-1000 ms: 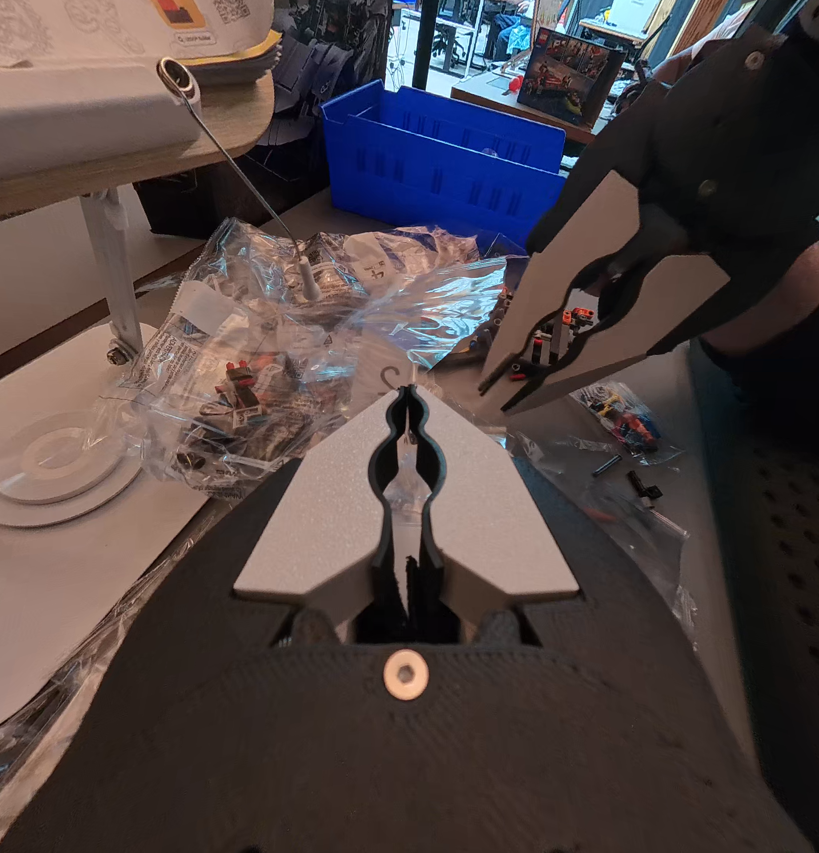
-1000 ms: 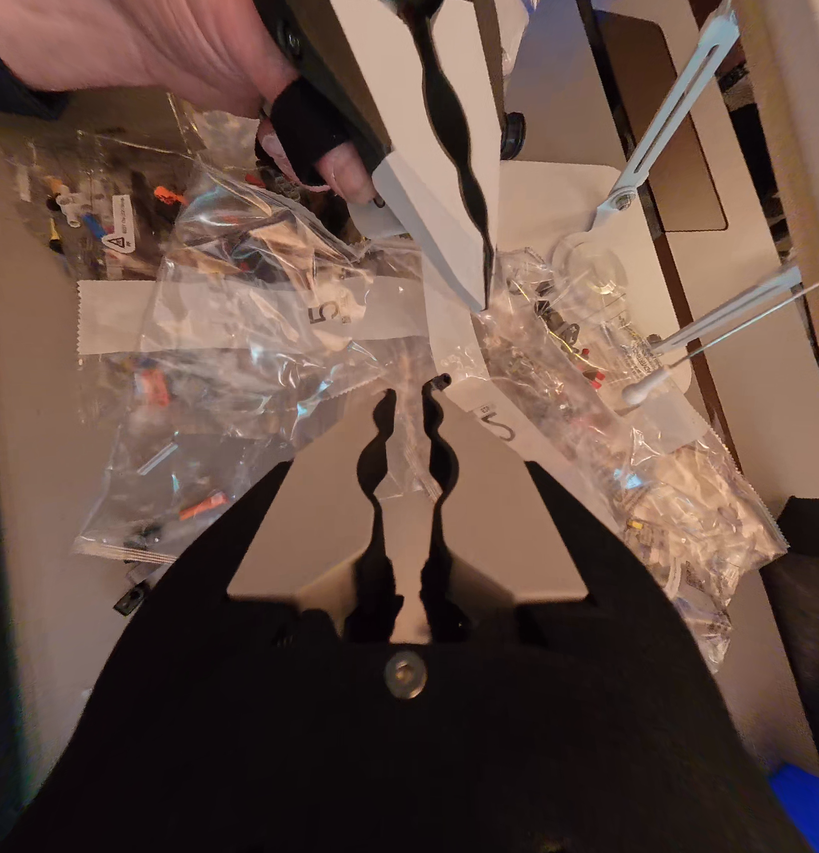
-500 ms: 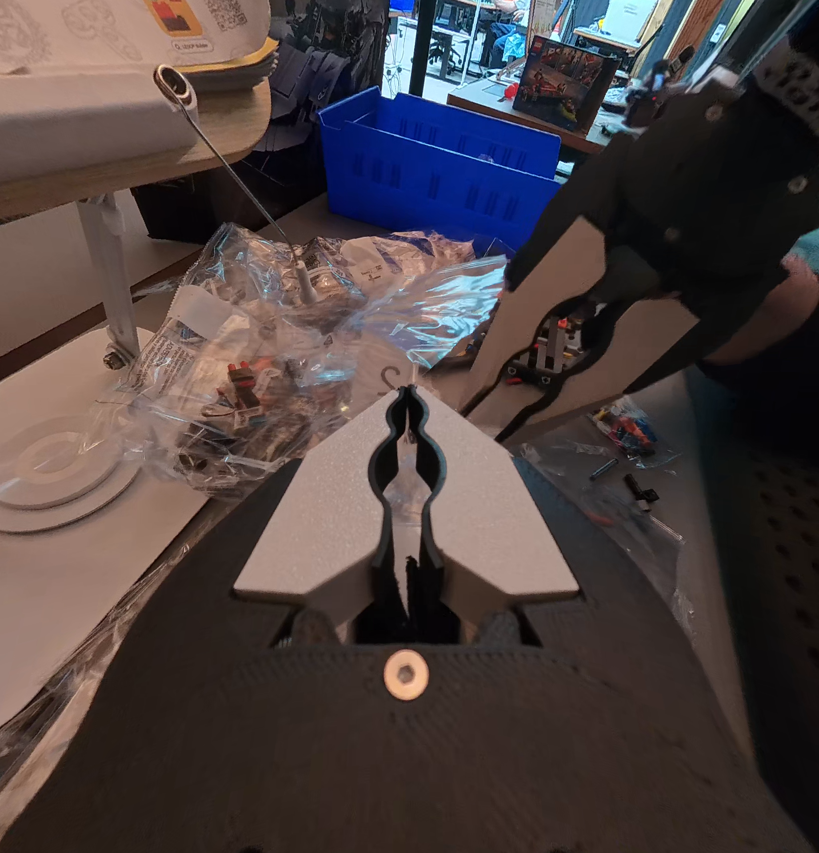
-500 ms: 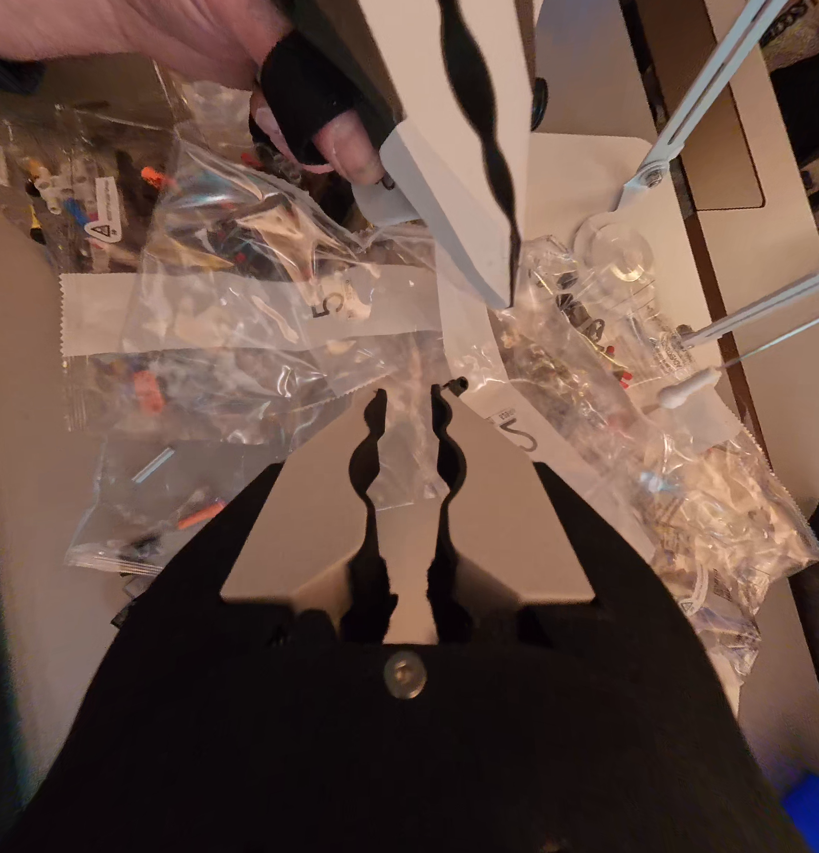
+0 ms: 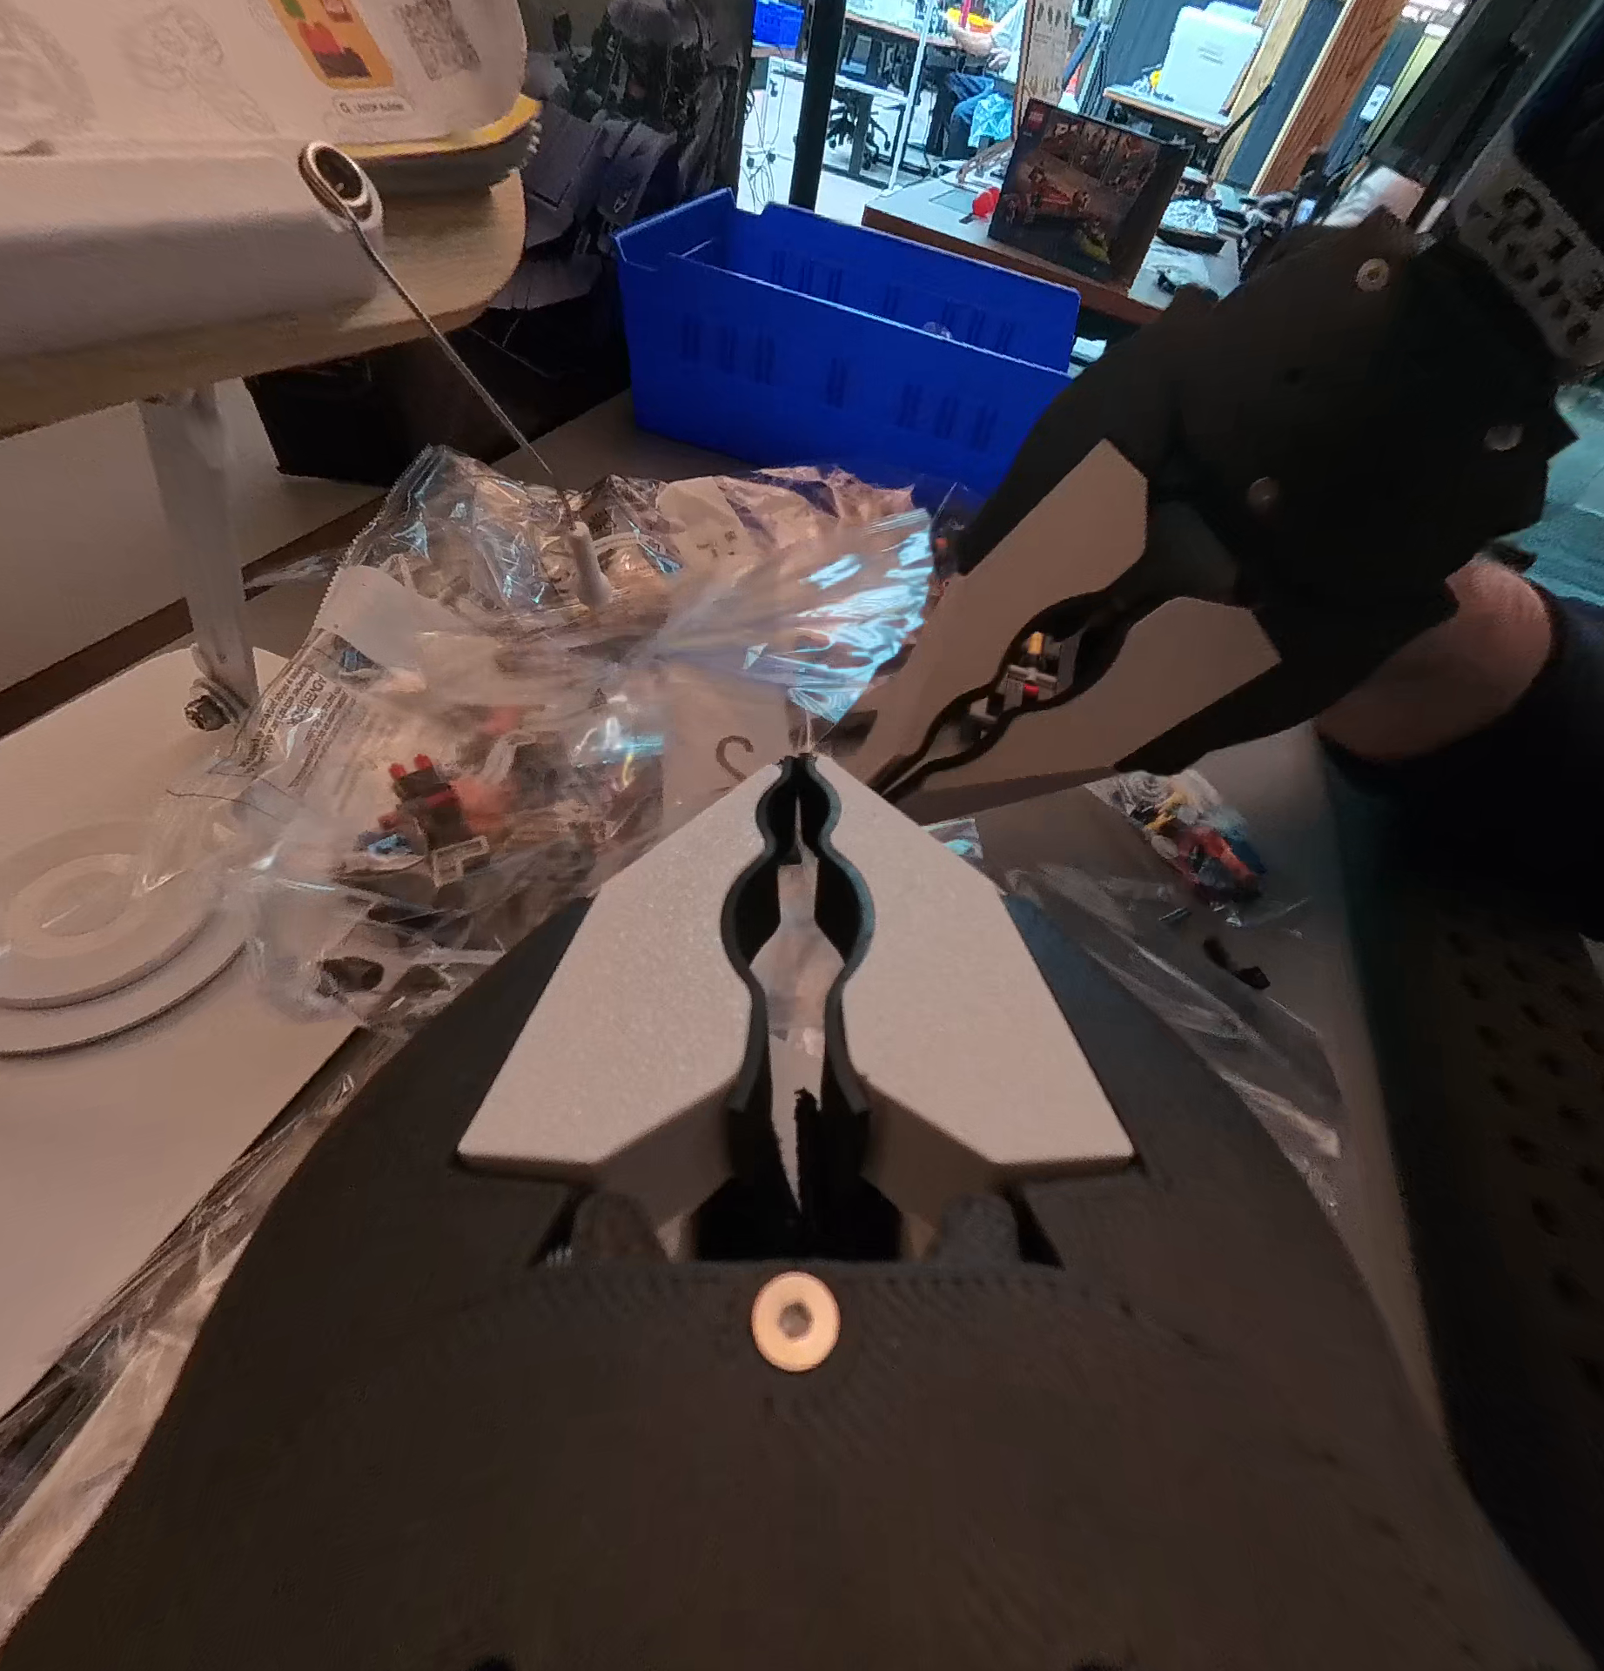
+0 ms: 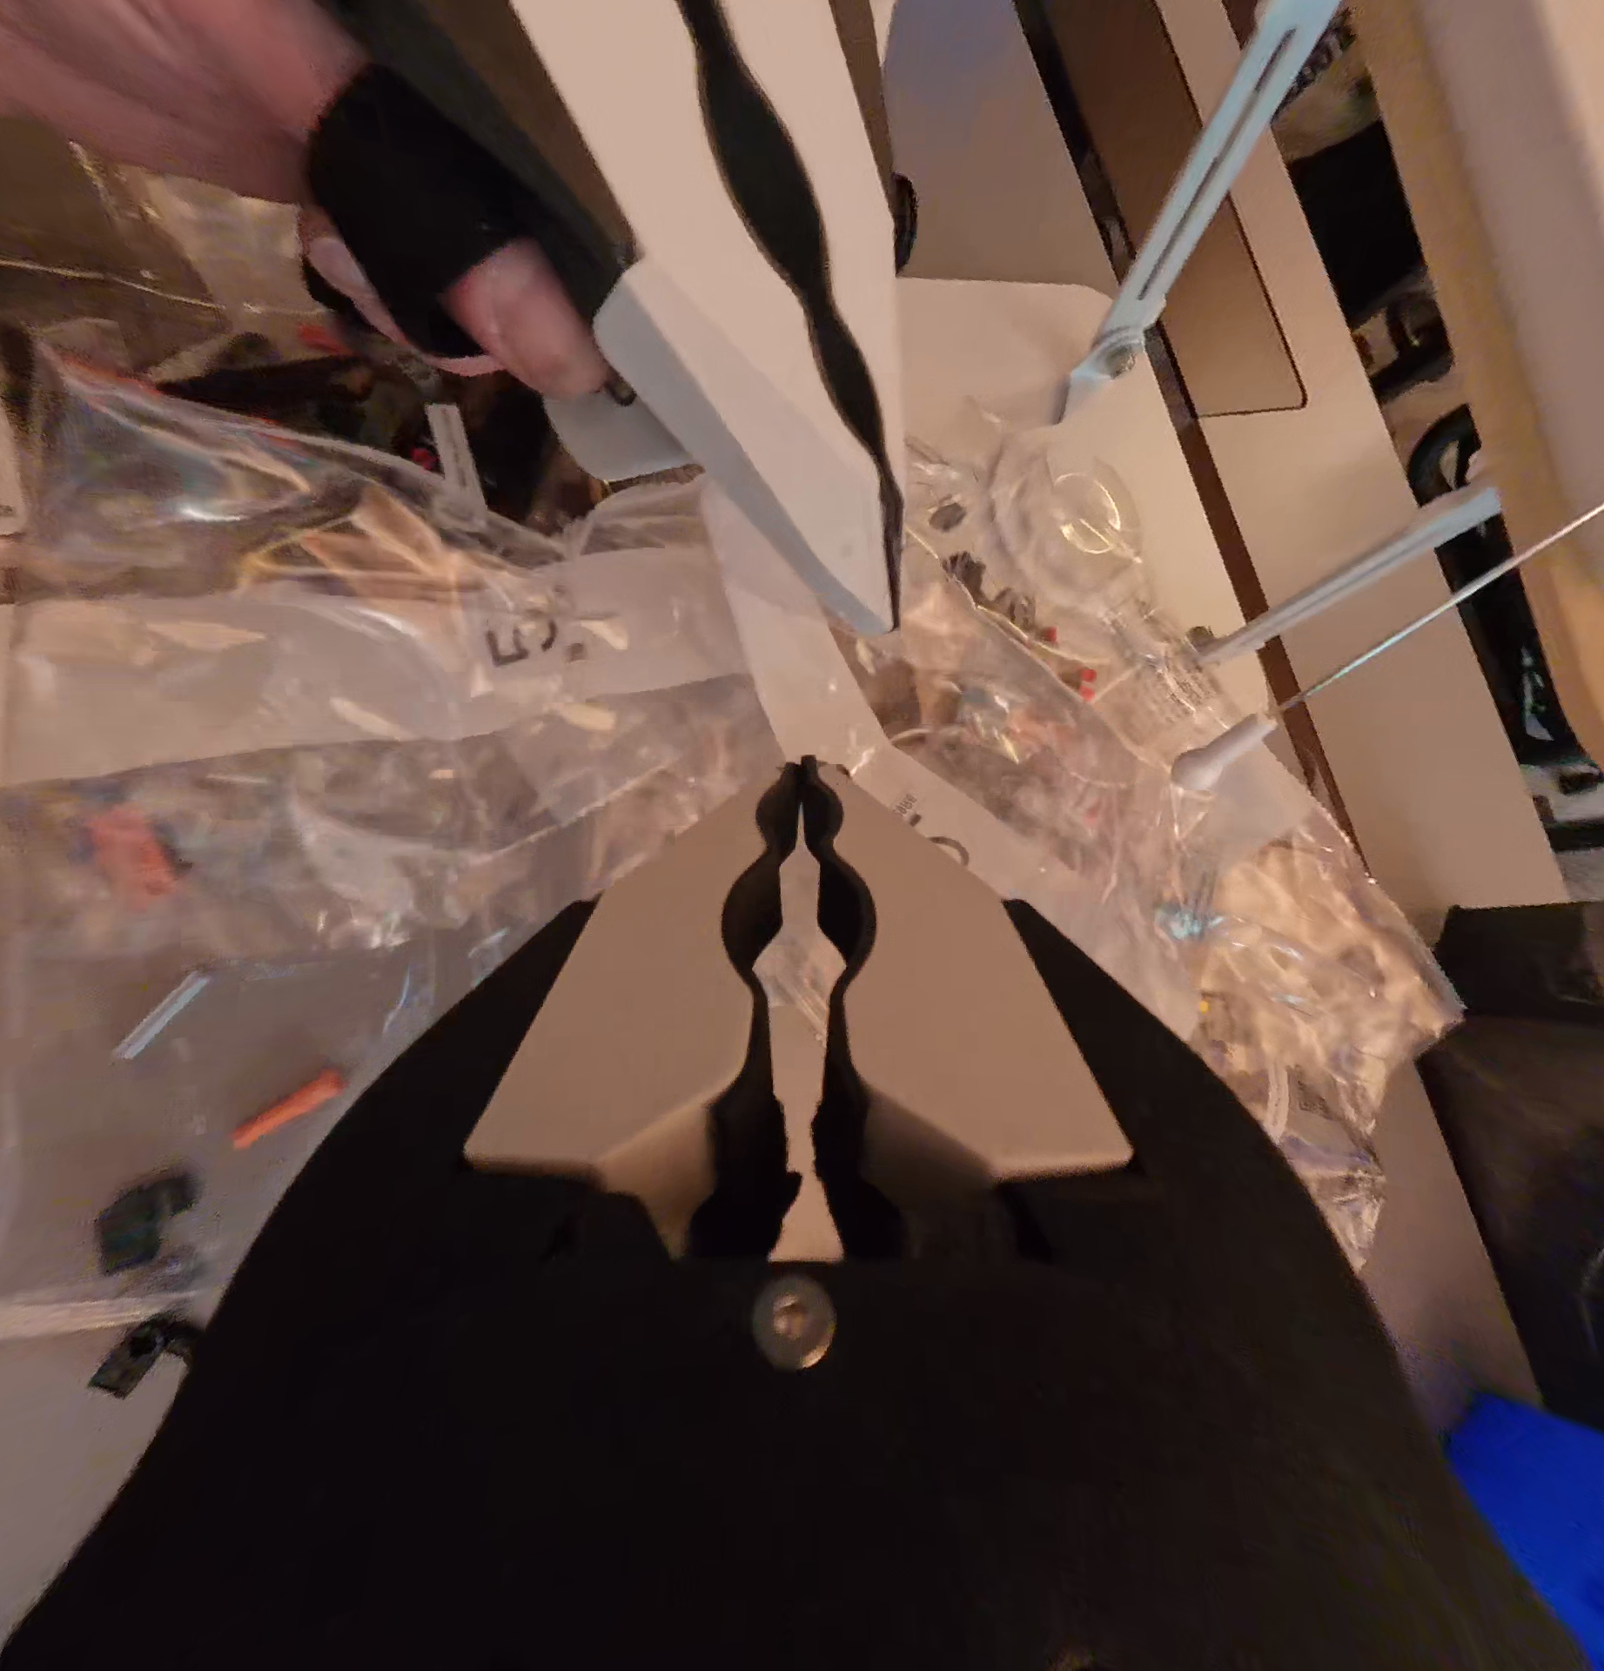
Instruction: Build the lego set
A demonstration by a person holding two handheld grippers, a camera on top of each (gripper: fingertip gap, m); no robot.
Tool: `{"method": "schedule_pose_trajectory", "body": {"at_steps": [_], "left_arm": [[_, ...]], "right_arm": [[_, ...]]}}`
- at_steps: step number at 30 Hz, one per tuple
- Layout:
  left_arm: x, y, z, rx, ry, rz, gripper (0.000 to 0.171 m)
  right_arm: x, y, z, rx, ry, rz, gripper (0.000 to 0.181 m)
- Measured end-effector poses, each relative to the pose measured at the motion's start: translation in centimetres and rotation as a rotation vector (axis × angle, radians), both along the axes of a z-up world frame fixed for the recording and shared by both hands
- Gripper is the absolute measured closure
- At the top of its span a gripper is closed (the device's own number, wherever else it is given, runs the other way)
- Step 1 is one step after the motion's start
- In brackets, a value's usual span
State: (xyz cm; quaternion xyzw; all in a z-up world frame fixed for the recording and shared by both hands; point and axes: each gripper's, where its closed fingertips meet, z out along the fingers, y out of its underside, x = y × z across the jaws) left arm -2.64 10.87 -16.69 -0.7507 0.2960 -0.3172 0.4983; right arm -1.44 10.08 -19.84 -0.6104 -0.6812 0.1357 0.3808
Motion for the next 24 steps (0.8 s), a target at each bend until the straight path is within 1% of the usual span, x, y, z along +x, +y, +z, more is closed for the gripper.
{"method": "schedule_pose_trajectory", "body": {"at_steps": [4,7,8,10,11,13,15,16,18,21,22,24], "left_arm": [[-0.2,0.0,0.3,0.001,-0.019,0.006,0.171],[0.0,0.0,0.2,-0.001,-0.015,-0.001,0.171],[0.1,0.0,0.1,-0.003,-0.013,-0.004,0.171],[0.2,0.0,0.0,-0.005,-0.008,-0.007,0.171],[0.2,0.0,-0.1,-0.005,-0.006,-0.007,0.171],[0.1,0.0,0.0,-0.001,-0.009,-0.001,0.171],[-0.1,0.1,0.3,0.004,-0.016,0.008,0.171],[-0.3,0.2,0.3,0.007,-0.018,0.015,0.171],[-0.7,0.3,0.5,0.009,-0.027,0.025,0.171],[-1.3,0.4,0.8,0.009,-0.057,0.039,0.171],[-1.5,0.5,0.9,0.009,-0.064,0.043,0.171],[-1.8,0.5,1.0,0.01,-0.071,0.047,0.171]], "right_arm": [[0.7,-1.0,0.8,-0.061,0.022,0.057,0.181],[1.2,-1.8,-0.2,-0.102,-0.038,0.096,0.181],[1.2,-1.7,-0.8,-0.104,-0.062,0.09,0.181],[0.8,-0.6,-1.2,-0.055,-0.065,0.033,0.181],[0.6,-0.1,-1.2,-0.027,-0.061,0.011,0.181],[0.5,-0.1,-0.5,-0.021,-0.028,0.017,0.181],[0.8,-0.7,0.6,-0.061,0.016,0.041,0.18],[1.1,-1.2,1.2,-0.088,0.039,0.065,0.177],[2.0,-2.5,2.3,-0.148,0.085,0.13,0.176],[4.1,-4.4,2.3,-0.209,0.061,0.235,0.175],[4.8,-4.8,2.1,-0.219,0.047,0.257,0.178],[5.9,-5.3,1.6,-0.256,0.015,0.272,0.175]]}}
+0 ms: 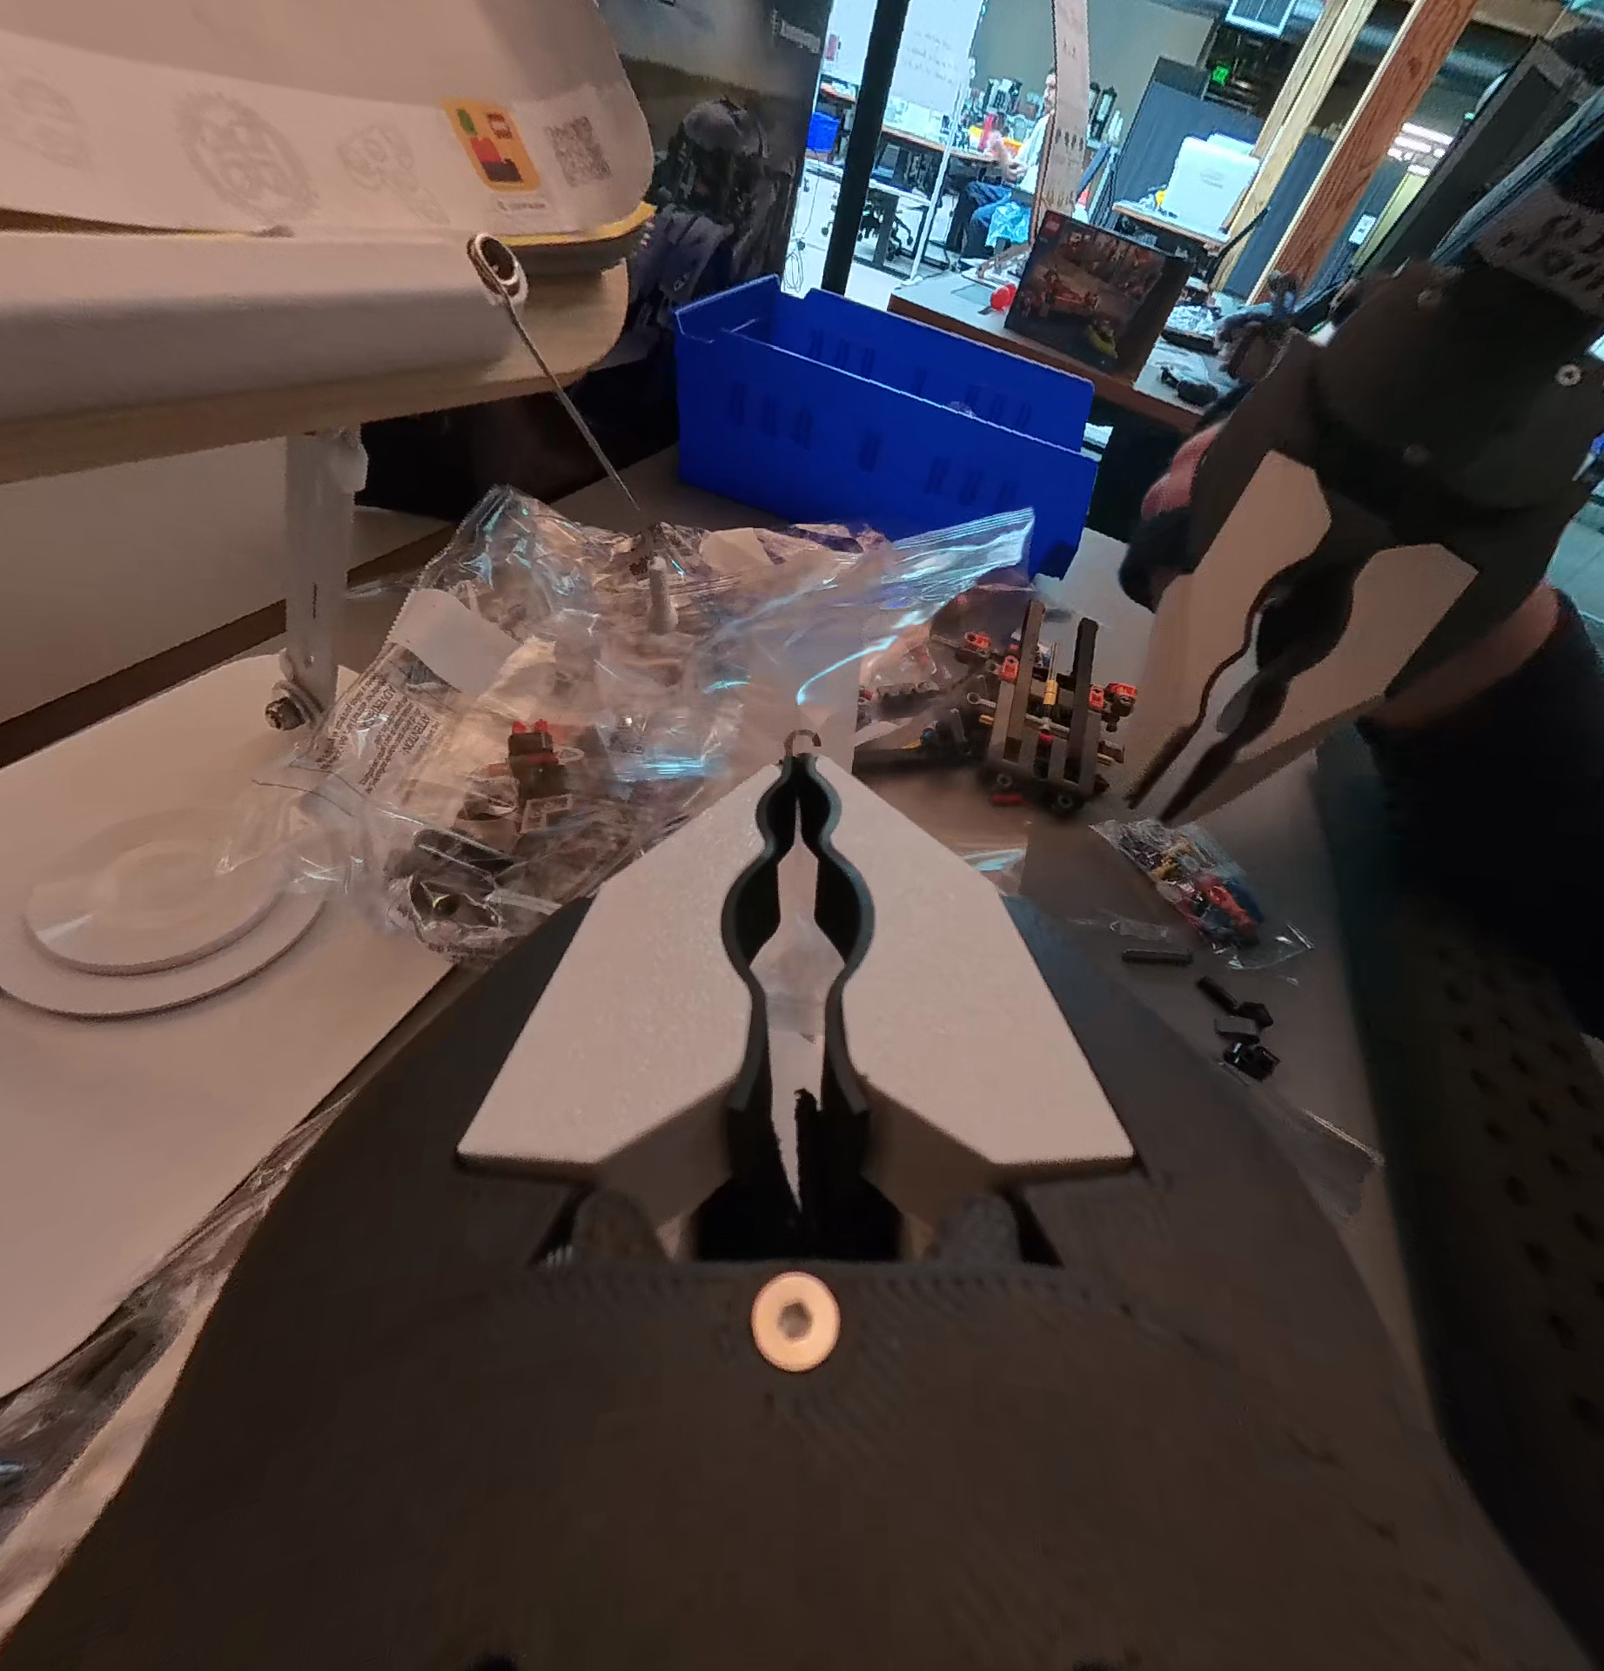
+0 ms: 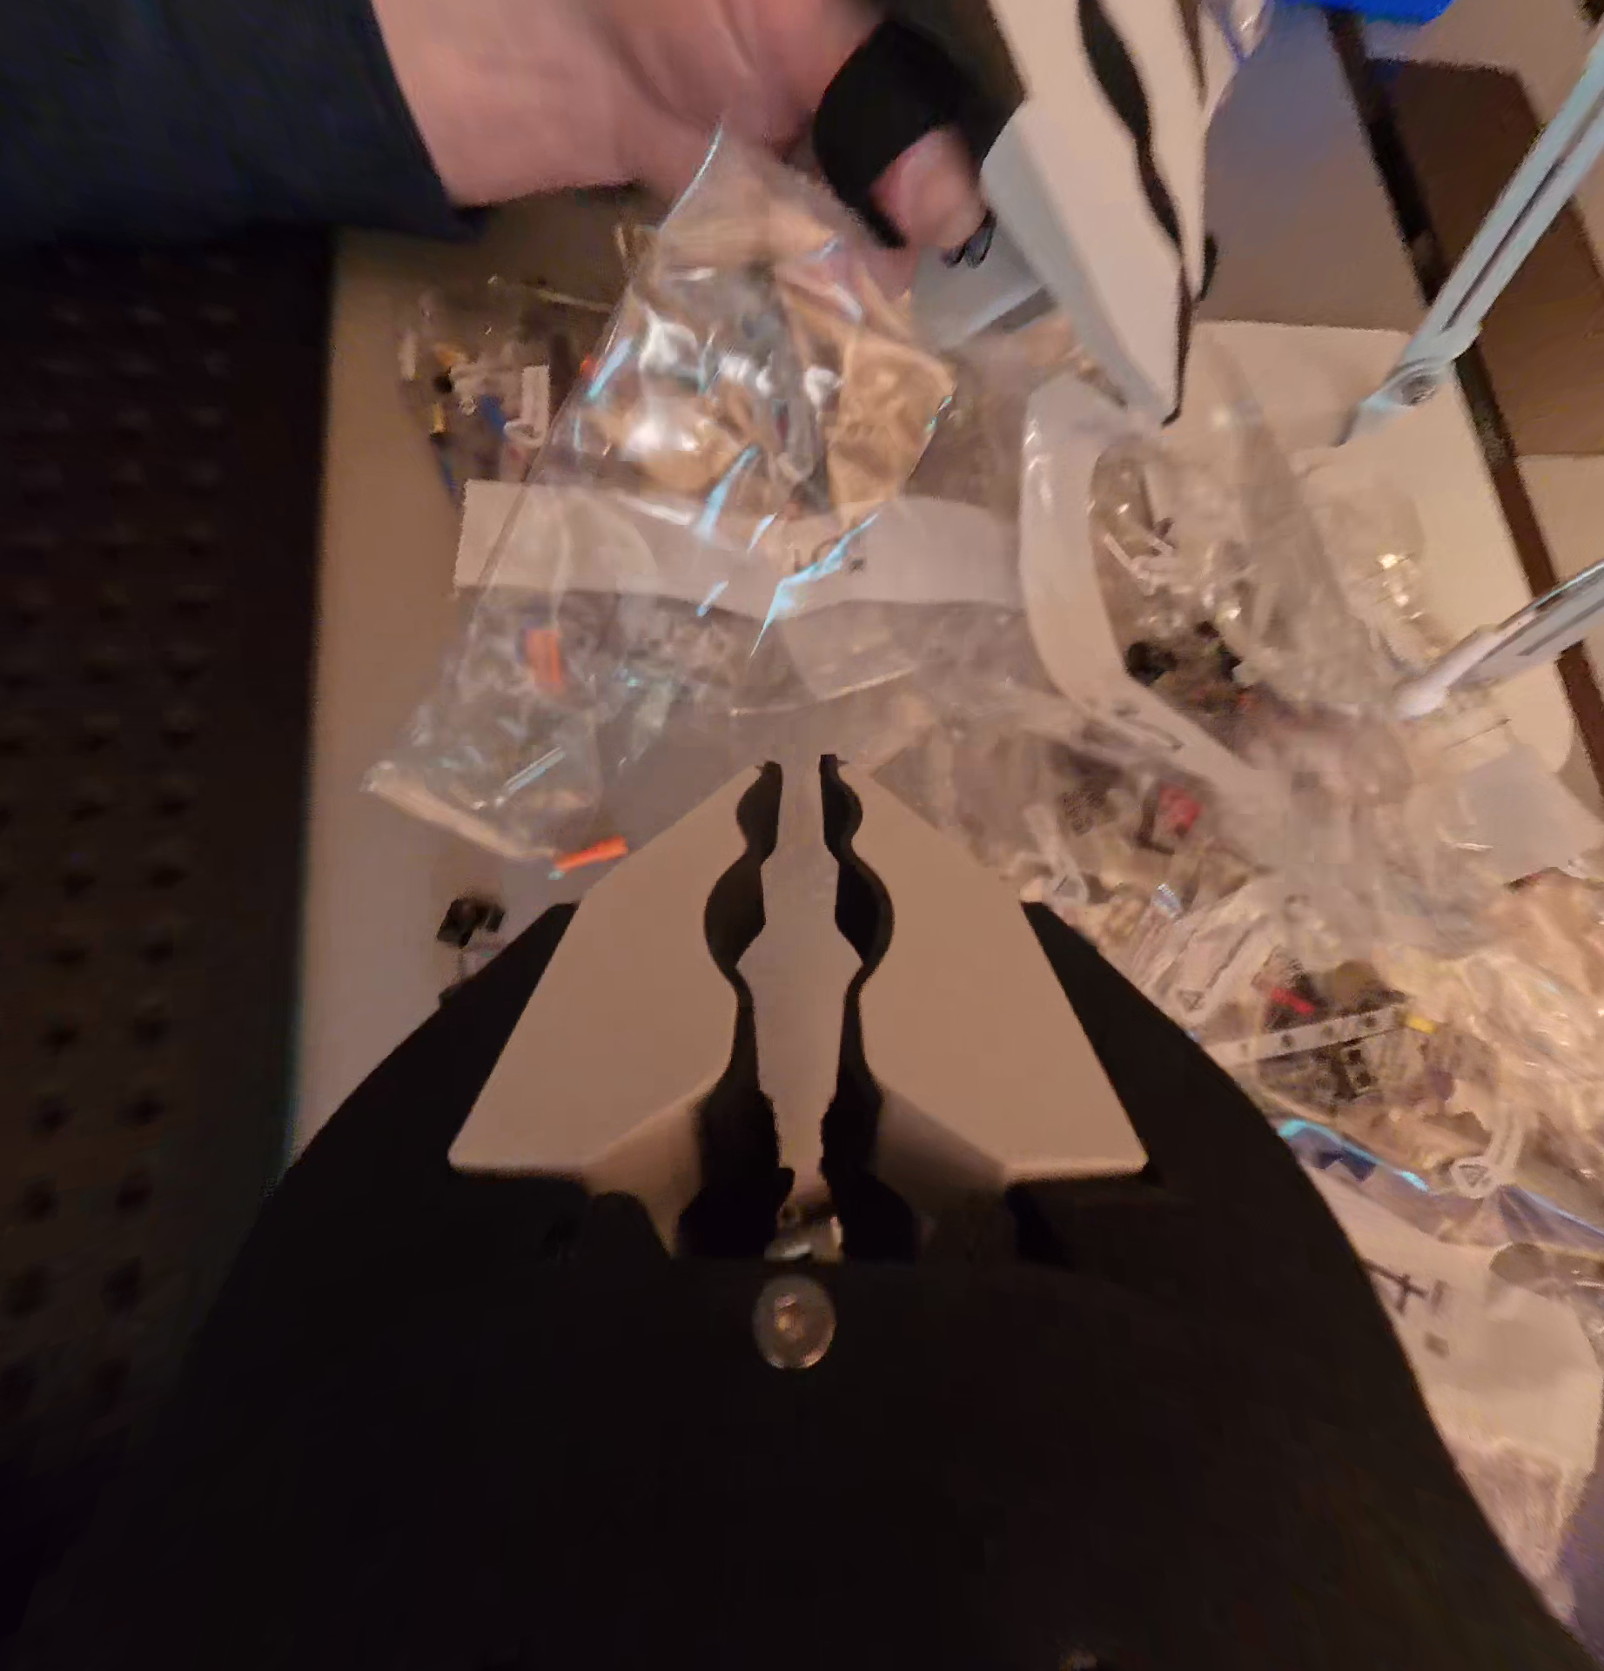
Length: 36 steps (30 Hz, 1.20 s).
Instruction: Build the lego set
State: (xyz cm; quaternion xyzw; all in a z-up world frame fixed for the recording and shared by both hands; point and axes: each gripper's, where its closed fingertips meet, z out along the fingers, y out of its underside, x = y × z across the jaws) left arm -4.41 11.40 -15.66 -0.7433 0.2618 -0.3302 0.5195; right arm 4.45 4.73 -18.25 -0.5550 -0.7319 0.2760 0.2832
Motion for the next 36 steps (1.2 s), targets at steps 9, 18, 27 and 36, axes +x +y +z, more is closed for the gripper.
{"method": "schedule_pose_trajectory", "body": {"at_steps": [9,18,27,36], "left_arm": [[-2.3,0.4,0.8,0.006,-0.049,0.048,0.171],[-1.7,0.2,0.6,0.002,-0.038,0.027,0.171],[-1.4,0.1,0.5,0.0,-0.033,0.02,0.171],[-1.3,0.1,0.6,0.002,-0.029,0.017,0.171]], "right_arm": [[2.8,-4.0,-5.3,-0.075,-0.29,0.152,0.167],[1.8,-5.8,-8.7,-0.074,-0.409,0.218,0.155],[1.5,-5.6,-9.5,-0.041,-0.437,0.213,0.17],[2.0,-4.9,-9.1,-0.033,-0.432,0.19,0.163]]}}
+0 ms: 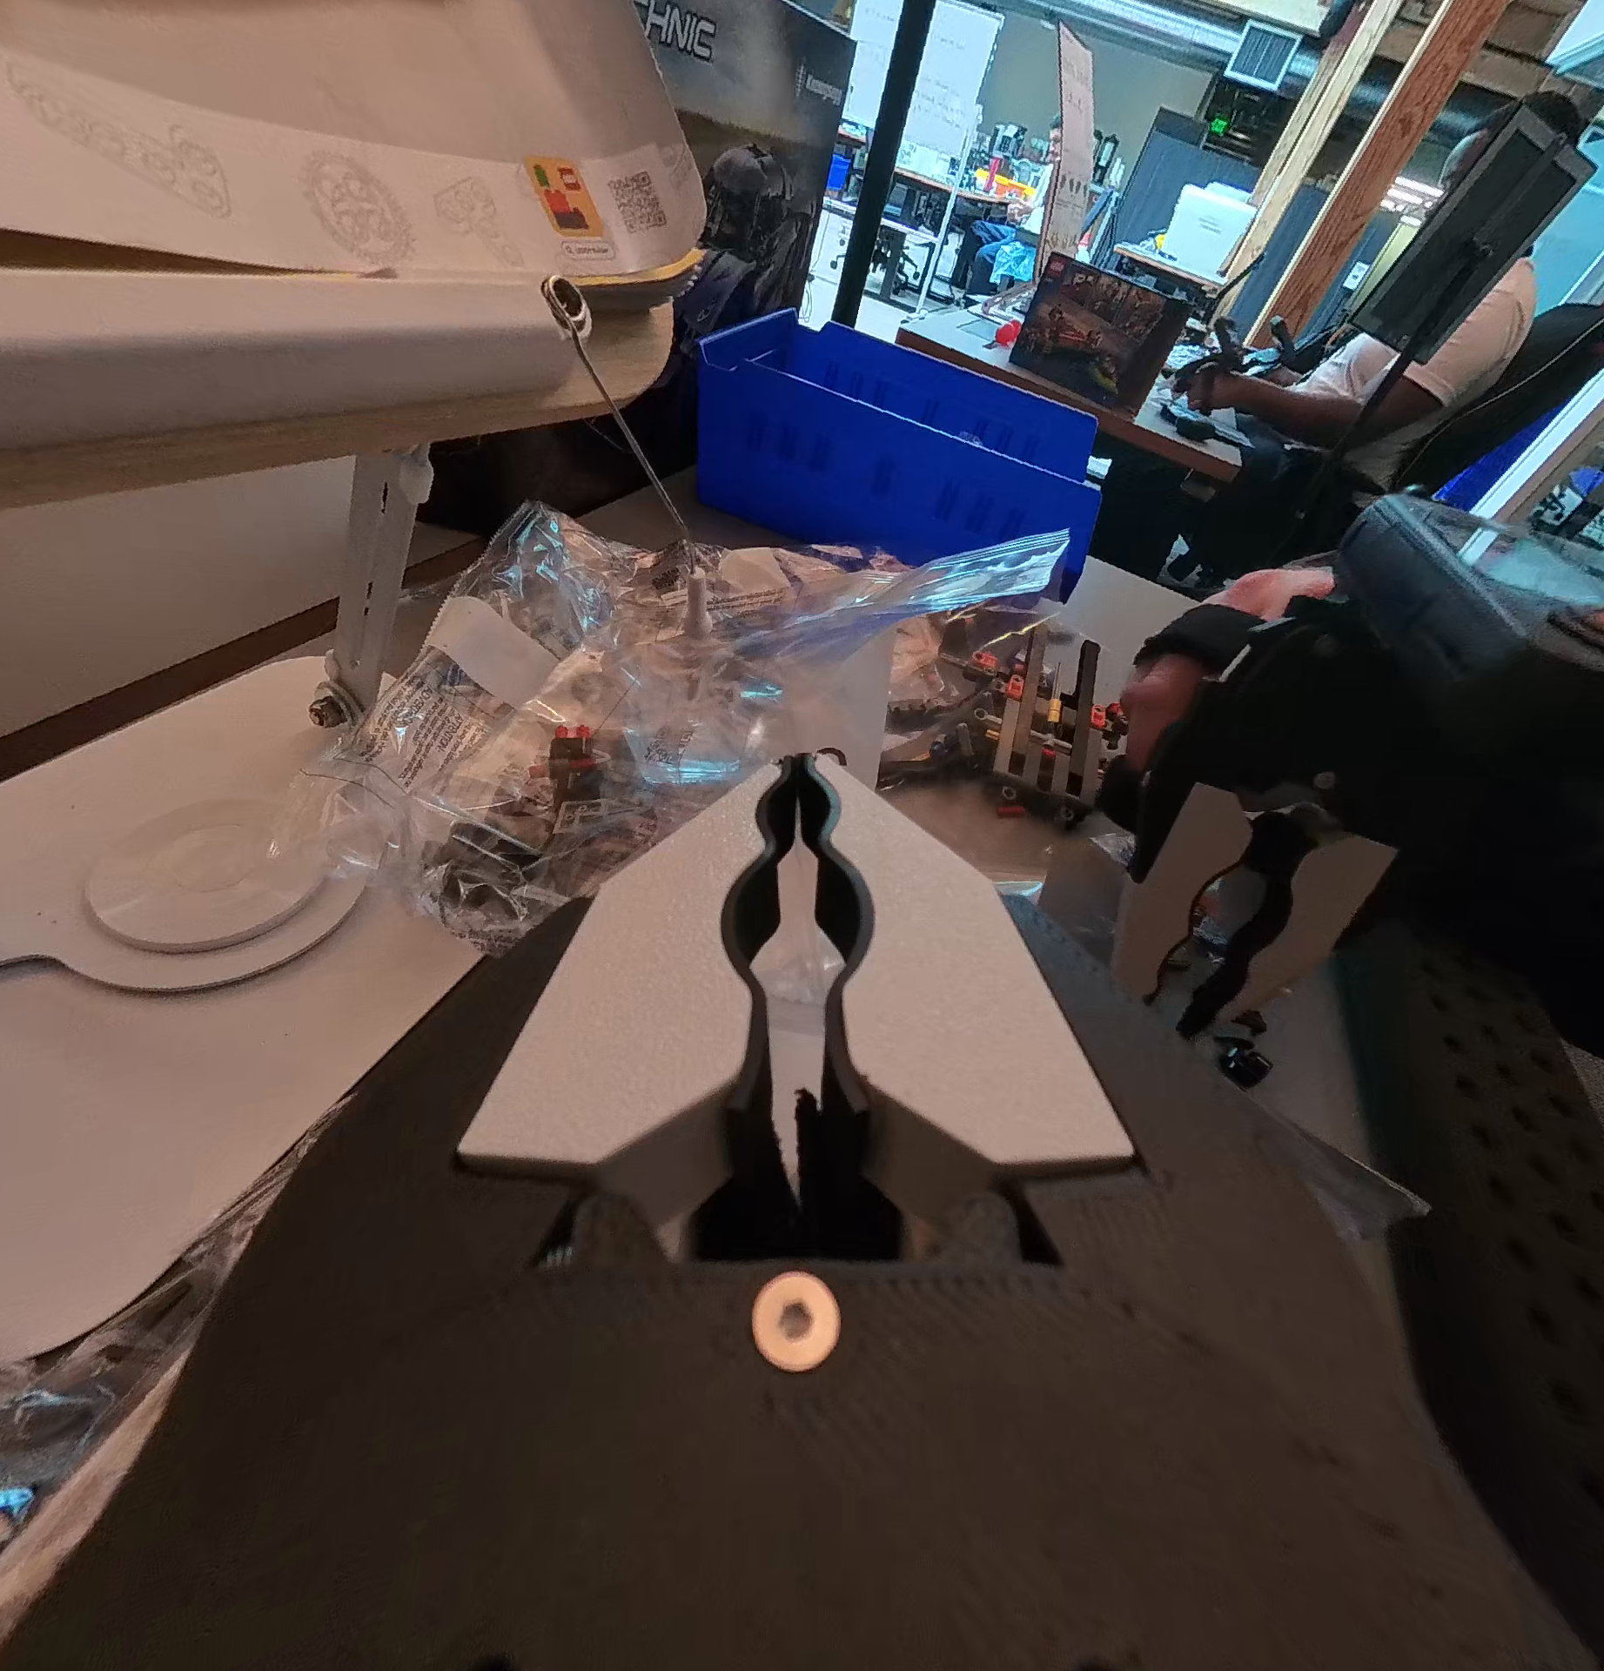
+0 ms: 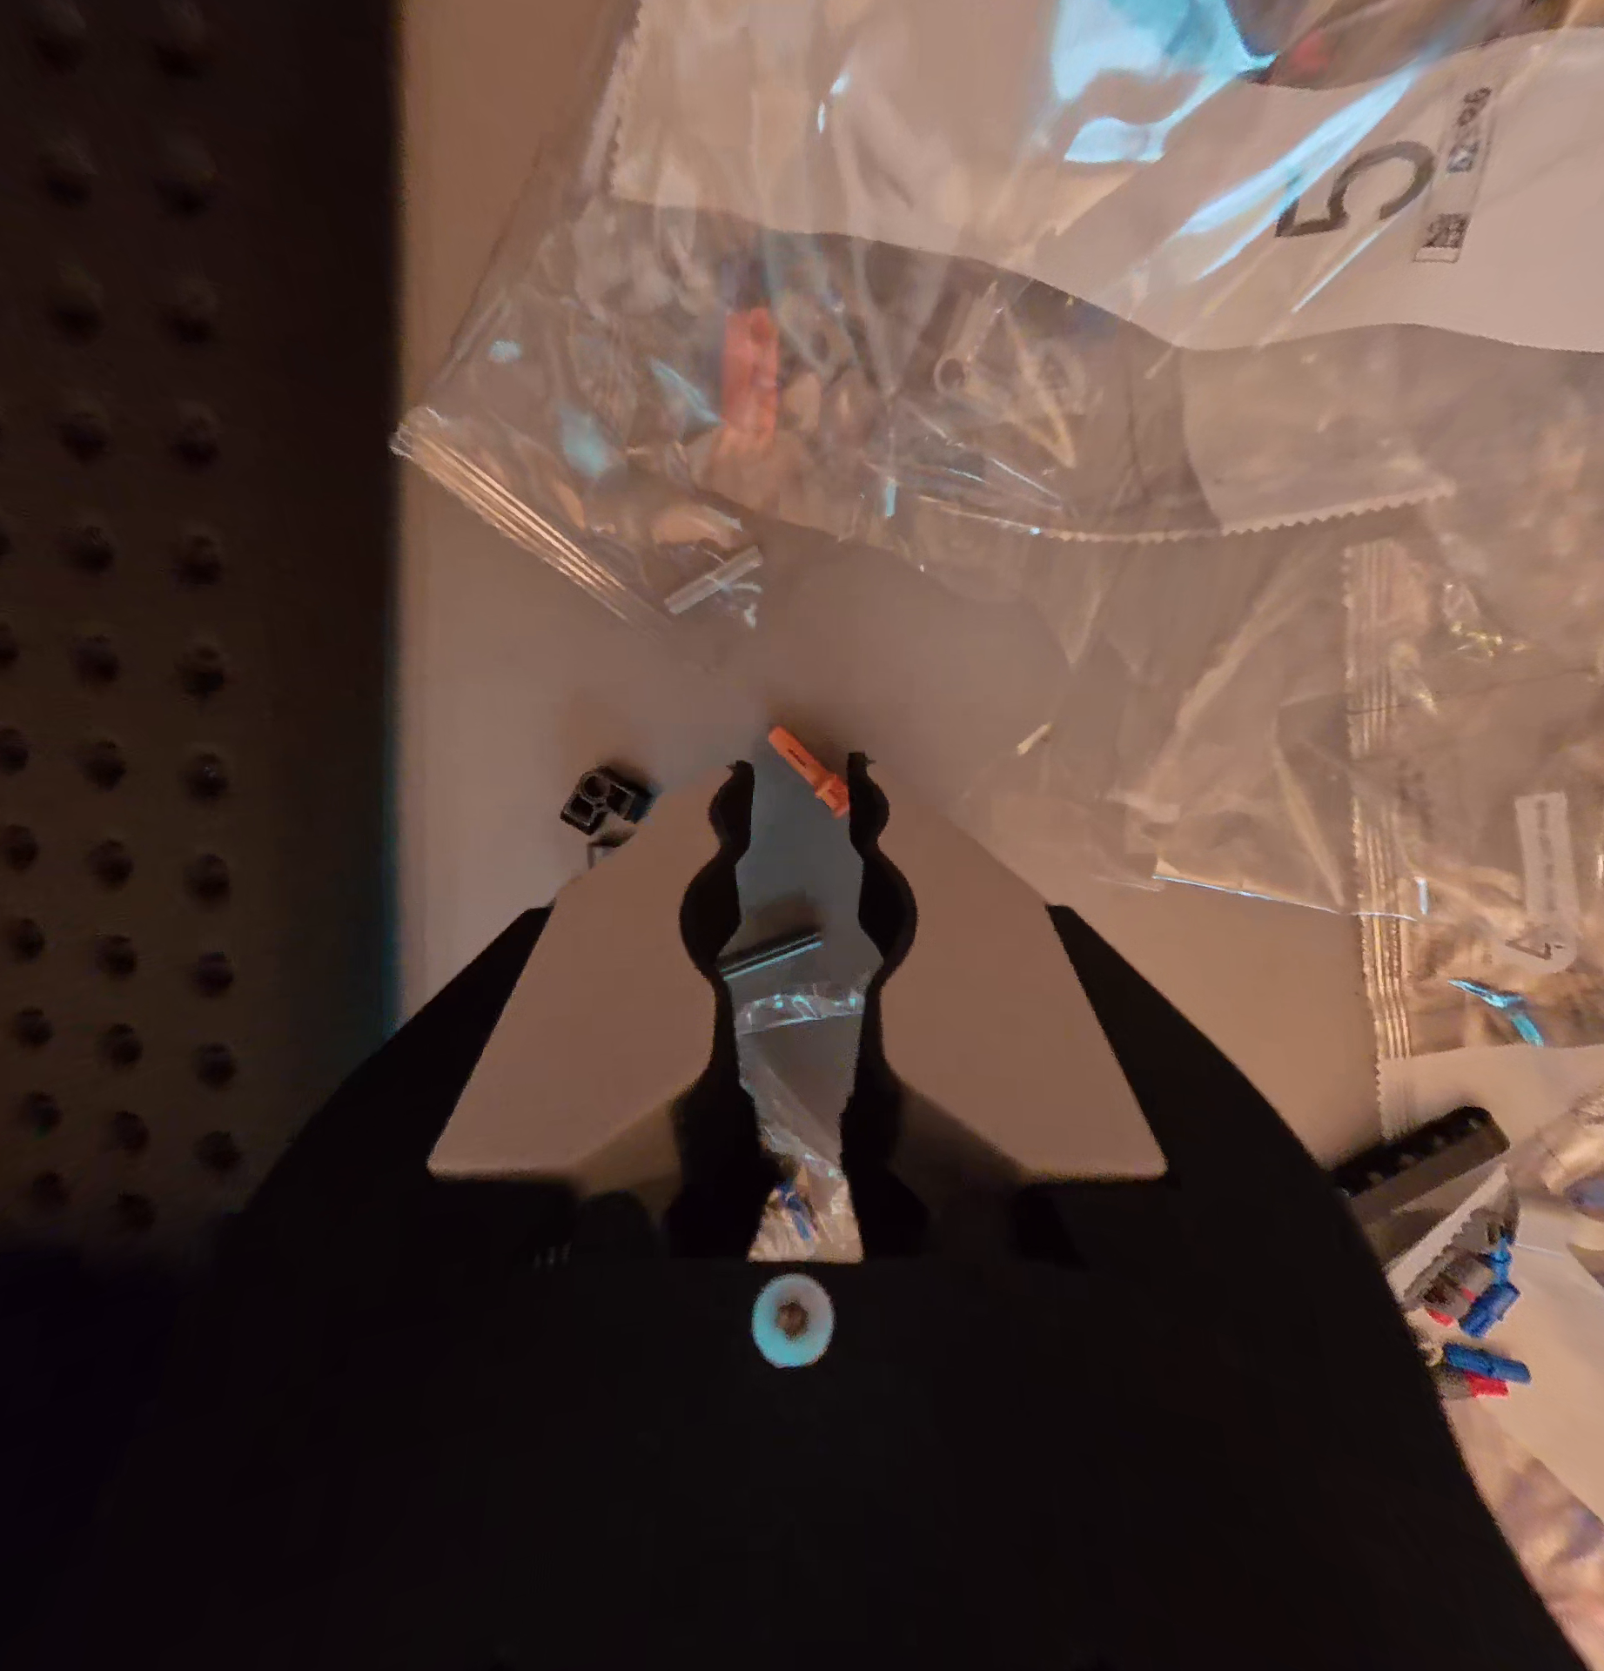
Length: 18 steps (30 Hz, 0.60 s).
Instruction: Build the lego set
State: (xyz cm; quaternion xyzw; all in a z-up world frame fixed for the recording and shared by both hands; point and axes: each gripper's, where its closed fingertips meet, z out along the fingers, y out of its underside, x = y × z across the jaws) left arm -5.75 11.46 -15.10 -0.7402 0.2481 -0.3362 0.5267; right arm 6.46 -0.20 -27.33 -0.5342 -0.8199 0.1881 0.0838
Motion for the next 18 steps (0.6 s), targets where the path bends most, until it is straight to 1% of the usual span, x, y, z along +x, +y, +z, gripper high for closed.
{"method": "schedule_pose_trajectory", "body": {"at_steps": [2,5,8,10,12,15,17,18], "left_arm": [[0.0,0.0,0.0,0.0,0.0,-0.001,0.171],[0.1,0.0,0.0,0.0,0.002,-0.003,0.171],[0.1,-0.1,0.0,0.0,0.008,-0.002,0.171],[0.2,-0.1,0.0,0.0,0.006,-0.005,0.171],[0.4,-0.3,0.1,0.003,0.012,-0.01,0.171],[0.6,-0.4,0.3,0.006,0.011,-0.016,0.171],[0.7,-0.4,0.1,0.004,0.013,-0.02,0.171],[0.9,-0.4,0.1,0.001,0.011,-0.024,0.171]], "right_arm": [[0.1,0.2,-0.5,0.01,-0.016,0.0,0.167],[-0.1,0.4,-0.5,0.028,-0.008,0.005,0.177],[0.0,0.5,-0.4,0.02,-0.005,-0.003,0.178],[0.0,0.8,0.2,0.025,0.016,-0.008,0.177],[-0.5,0.9,2.2,0.009,0.094,-0.015,0.178],[-2.2,1.7,6.7,0.04,0.279,-0.045,0.178],[-3.8,3.0,9.5,0.087,0.396,-0.091,0.178],[-4.5,3.7,10.4,0.114,0.426,-0.116,0.178]]}}
